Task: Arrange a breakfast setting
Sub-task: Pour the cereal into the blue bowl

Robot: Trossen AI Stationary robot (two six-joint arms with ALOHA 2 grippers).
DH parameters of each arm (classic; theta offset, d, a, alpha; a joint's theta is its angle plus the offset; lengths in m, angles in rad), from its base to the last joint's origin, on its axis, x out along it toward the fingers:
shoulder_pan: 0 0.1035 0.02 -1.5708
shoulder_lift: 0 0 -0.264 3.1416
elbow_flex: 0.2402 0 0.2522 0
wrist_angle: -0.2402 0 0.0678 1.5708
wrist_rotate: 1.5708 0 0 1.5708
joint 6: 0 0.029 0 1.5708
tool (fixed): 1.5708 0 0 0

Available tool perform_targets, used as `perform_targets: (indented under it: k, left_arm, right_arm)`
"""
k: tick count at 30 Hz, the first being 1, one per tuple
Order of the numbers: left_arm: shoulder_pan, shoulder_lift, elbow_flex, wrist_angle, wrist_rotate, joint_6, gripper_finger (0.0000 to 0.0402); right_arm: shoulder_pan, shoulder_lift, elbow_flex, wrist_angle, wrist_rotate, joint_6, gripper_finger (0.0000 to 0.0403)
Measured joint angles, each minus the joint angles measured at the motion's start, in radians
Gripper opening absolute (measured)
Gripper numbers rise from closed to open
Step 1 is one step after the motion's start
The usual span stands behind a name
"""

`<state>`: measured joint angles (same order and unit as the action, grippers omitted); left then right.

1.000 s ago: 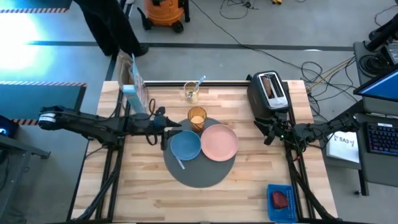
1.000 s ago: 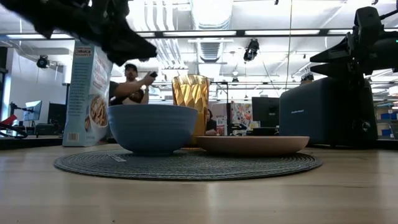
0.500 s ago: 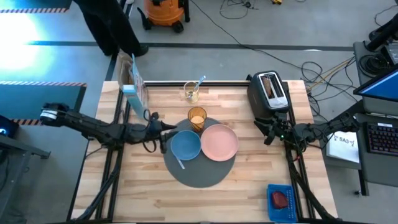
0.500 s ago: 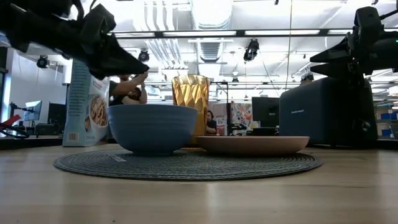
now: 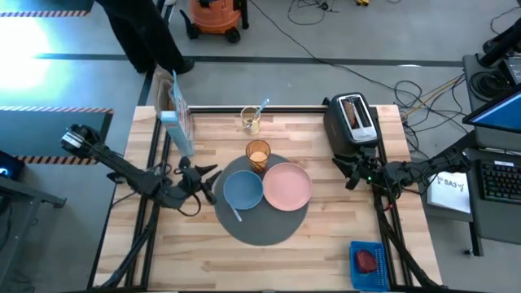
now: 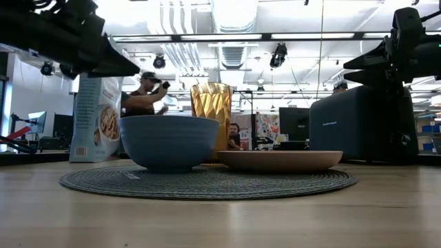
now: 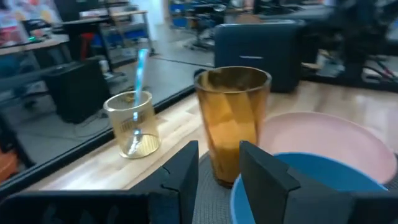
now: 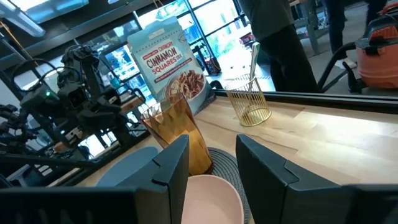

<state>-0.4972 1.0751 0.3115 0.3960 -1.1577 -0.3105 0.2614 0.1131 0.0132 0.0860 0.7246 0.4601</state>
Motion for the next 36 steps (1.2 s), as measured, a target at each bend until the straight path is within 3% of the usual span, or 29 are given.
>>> perform_targets:
  k: [11, 17, 22, 27, 36]
  left_arm:
    - [-0.078, 0.125, 0.0, -0.001, -0.259, -0.27, 0.0103]
    - [-0.132, 0.208, 0.0, 0.0, -0.409, -0.384, 0.0137]
    - [-0.135, 0.266, 0.0, -0.007, -0.414, -0.422, 0.0182]
    - [-0.132, 0.306, 0.0, -0.041, -0.414, -0.343, 0.0212]
    - [-0.065, 0.314, 0.026, -0.046, -0.407, -0.353, 0.0224]
  right_arm:
    - [0.0, 0.0, 0.0, 0.0, 0.0, 0.0, 0.0123]
    - [0.0, 0.0, 0.0, 0.0, 0.0, 0.0, 0.0123]
    - [0.0, 0.0, 0.0, 0.0, 0.0, 0.0, 0.0123]
    - [0.0, 0.0, 0.0, 0.0, 0.0, 0.0, 0.0123]
    - [0.0, 0.0, 0.0, 0.0, 0.0, 0.0, 0.0123]
